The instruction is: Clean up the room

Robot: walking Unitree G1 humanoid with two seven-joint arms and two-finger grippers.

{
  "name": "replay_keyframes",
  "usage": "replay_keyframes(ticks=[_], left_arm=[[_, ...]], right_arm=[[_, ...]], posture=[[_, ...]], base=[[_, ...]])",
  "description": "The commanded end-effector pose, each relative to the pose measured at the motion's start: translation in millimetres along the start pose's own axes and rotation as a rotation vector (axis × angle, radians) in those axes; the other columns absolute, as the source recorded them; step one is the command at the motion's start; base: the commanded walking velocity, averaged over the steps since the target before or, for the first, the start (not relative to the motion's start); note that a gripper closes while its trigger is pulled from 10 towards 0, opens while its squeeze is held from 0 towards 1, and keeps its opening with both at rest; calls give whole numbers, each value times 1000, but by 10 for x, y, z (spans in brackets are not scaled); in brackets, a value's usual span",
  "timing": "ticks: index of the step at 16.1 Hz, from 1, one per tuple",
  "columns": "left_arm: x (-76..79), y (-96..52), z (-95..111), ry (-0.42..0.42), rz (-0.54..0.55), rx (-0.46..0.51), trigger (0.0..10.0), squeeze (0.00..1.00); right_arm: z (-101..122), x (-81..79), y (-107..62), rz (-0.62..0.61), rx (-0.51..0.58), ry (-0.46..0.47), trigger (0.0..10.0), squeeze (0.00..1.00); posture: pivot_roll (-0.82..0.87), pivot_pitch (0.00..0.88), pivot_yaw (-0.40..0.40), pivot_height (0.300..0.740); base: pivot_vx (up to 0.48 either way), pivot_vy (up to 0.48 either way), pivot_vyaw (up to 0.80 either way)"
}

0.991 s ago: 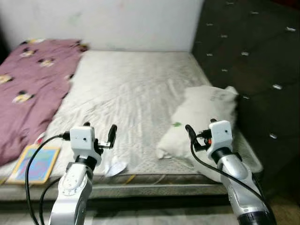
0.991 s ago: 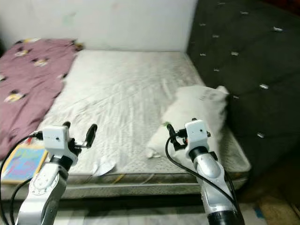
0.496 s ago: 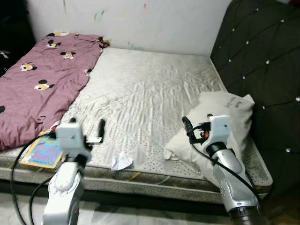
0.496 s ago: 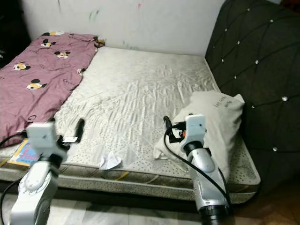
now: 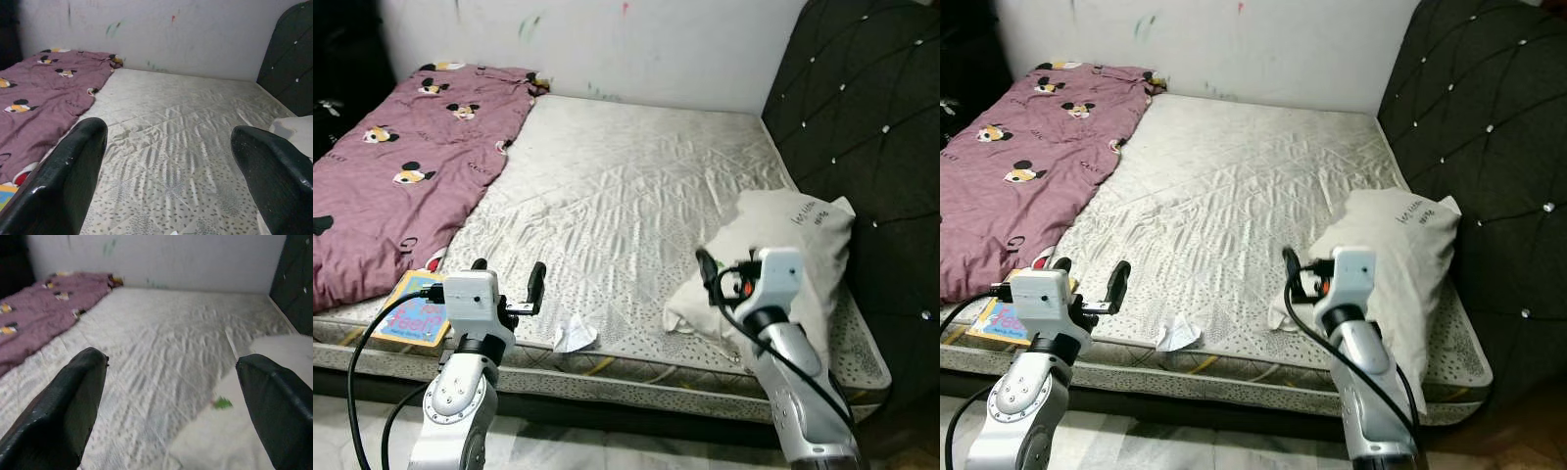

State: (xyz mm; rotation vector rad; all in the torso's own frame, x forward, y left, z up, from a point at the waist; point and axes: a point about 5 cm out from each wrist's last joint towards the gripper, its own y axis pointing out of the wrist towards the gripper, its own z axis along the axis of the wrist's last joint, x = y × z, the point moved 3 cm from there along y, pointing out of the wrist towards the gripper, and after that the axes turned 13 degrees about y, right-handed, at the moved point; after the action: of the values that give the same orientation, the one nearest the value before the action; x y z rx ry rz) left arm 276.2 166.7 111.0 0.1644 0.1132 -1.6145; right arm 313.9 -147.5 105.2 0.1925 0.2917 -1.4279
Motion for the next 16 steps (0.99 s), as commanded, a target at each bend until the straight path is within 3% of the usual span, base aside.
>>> replay_keyframes(ticks=[1, 16], left_arm=[[-1, 8, 52, -2, 0, 14, 10000, 0], [-1, 8, 52, -2, 0, 14, 10000, 0]], right_arm=[[67, -32, 13, 7, 17, -15, 10000, 0], [67, -32, 13, 7, 17, -15, 10000, 0]], posture=[[-14, 0, -54, 740], [-14, 0, -54, 740]], base=[[0, 0, 0], [0, 0, 0]])
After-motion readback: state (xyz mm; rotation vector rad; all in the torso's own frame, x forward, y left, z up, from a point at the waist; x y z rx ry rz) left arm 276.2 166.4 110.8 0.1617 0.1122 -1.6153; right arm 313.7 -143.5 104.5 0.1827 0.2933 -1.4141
